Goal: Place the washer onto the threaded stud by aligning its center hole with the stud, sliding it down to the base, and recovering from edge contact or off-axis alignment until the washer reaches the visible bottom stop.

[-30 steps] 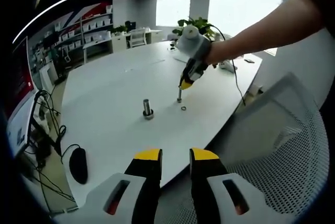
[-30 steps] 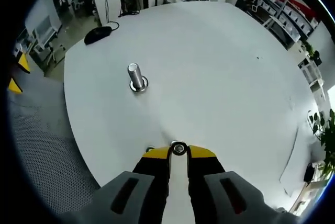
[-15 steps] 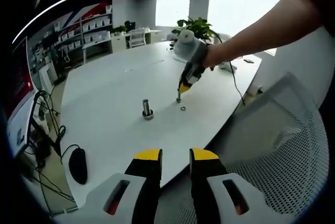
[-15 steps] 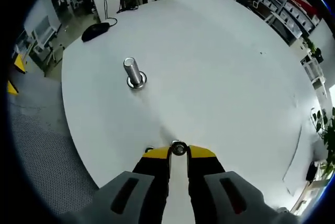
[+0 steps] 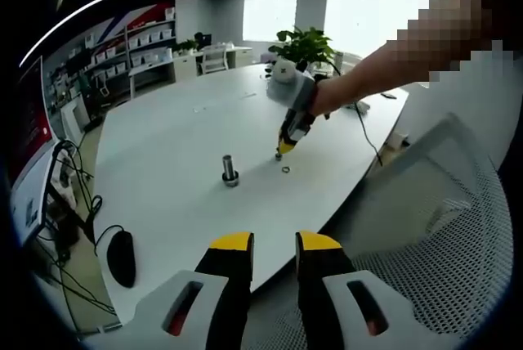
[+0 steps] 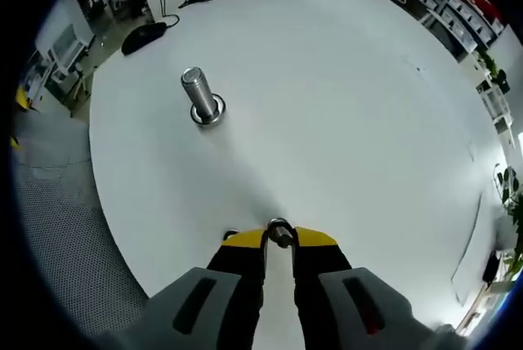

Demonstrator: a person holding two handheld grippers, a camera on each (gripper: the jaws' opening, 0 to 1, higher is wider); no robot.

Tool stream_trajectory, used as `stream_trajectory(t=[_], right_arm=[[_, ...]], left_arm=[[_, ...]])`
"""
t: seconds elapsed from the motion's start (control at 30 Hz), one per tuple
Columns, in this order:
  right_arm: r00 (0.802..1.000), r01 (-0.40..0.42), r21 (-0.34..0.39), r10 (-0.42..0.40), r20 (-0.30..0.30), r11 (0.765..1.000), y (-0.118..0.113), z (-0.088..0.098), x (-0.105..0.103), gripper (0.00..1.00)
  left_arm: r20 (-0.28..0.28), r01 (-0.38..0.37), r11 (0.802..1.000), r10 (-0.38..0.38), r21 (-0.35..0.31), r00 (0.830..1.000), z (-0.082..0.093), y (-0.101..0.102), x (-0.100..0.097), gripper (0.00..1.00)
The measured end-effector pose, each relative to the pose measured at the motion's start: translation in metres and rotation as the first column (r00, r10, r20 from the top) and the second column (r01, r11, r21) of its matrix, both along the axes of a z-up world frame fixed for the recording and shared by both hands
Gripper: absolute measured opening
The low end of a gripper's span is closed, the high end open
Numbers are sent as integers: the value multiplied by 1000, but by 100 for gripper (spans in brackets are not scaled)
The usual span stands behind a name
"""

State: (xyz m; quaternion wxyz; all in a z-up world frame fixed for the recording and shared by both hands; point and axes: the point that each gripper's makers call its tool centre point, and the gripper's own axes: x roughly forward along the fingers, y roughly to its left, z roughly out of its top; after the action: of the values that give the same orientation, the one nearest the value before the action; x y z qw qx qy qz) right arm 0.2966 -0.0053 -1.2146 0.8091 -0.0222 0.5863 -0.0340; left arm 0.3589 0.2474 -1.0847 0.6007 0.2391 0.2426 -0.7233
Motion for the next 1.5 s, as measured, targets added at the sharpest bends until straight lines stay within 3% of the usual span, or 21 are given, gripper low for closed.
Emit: stream_trajectory(t=[0.3,0.37,0.8,0.97,1.03,1.1,1.5], right_arm=[[1000,13,17,-13,-4,1000,-6,-15,6,15],[1000,23,15,-23,-2,1000,5,-8,3,15],[999,43,6,-43,-4,999,-3,-15,2,17],[999,51,3,-51,-10,999,-5,-11,-4,17],[999,51,-1,-51,-17,999,4,-2,-11,17],[998,57,-3,-57,-18,998,-6,-7,-13,18],[997,71,36,-70,-25,997,27,-1,-29,22]], left_arm=[[-1,5,1000,-5,1,1000,0,0,0,18],[-1,7,1000,-7,0,1000,0,1,-1,18],[-2,8,1000,-8,-12,1000,3,-1,0,18],[-3,15,1000,-15,-10,1000,3,-1,-2,17],[-2,20,1000,-20,-7,1000,2,-1,-3,17],[-2,21,1000,-21,-8,1000,3,-1,-3,17],[-1,18,1000,-18,4,1000,1,0,-2,17]])
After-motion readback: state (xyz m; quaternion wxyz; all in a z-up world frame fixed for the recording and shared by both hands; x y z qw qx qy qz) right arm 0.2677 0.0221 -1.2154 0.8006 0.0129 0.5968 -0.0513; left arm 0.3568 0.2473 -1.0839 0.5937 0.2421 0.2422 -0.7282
